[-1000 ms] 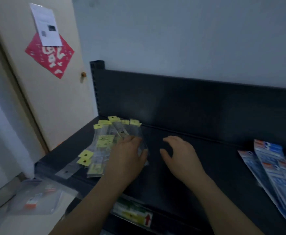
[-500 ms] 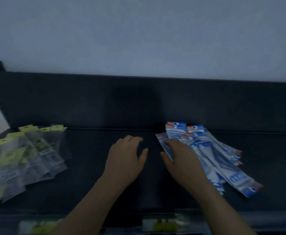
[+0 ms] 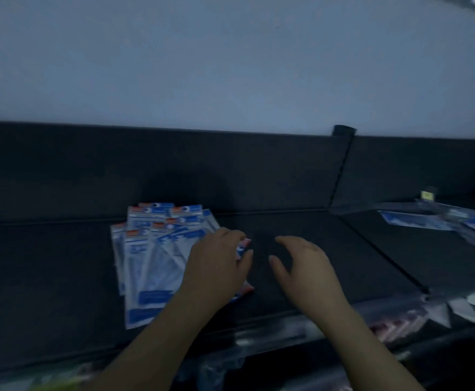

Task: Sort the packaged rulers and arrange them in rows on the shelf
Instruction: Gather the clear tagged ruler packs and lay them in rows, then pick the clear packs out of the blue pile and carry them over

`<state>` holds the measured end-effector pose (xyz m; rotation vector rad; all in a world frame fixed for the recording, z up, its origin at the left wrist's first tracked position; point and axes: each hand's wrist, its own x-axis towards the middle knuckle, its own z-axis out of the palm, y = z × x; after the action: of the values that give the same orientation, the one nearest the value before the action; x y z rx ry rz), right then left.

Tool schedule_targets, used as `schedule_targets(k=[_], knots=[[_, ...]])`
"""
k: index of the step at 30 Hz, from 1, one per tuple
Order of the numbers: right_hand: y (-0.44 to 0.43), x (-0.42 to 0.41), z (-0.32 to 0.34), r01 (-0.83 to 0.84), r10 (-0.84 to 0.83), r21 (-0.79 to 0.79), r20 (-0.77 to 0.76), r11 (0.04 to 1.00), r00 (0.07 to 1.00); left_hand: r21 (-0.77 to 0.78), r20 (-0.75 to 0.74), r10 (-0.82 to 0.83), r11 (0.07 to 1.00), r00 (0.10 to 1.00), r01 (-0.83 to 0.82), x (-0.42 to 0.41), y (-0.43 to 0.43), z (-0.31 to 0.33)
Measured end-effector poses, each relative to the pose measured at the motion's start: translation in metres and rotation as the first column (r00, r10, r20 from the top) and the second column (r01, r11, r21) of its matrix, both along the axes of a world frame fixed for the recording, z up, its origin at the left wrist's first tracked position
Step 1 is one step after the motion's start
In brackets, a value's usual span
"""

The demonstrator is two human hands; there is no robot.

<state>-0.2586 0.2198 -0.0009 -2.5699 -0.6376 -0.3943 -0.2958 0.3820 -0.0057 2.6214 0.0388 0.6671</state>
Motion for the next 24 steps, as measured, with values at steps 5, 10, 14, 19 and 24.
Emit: schedule_targets(k=[5,10,14,19,24], knots=[[-0.082,0.017,0.000,0.138,-0.138,-0.016,-0.011,0.990,0.990,0.041,-0.043,-0.128,0.991,0.991,0.130,0.038,-0.077,0.003],[-0.154,0.037,0.003,0.273,-0.272,0.003,-0.035,0.962,0.962,0.049,-0.044,-0.269,0.961,0.962,0.271,0.083,-0.141,0.013],[-0.196,0.060,0.001,0.361,-0.359,0.025,-0.060,0.932,0.931,0.046,-0.055,-0.363,0.930,0.930,0.365,0.127,-0.184,0.017],[-0.231,0.111,0.000,0.411,-0.410,-0.002,-0.067,0.912,0.910,0.041,-0.101,-0.384,0.920,0.918,0.390,0.198,-0.216,0.016],[-0.254,0.170,0.002,0.450,-0.450,-0.027,-0.118,0.893,0.885,-0.026,-0.208,-0.367,0.929,0.907,0.370,0.271,-0.231,0.006]])
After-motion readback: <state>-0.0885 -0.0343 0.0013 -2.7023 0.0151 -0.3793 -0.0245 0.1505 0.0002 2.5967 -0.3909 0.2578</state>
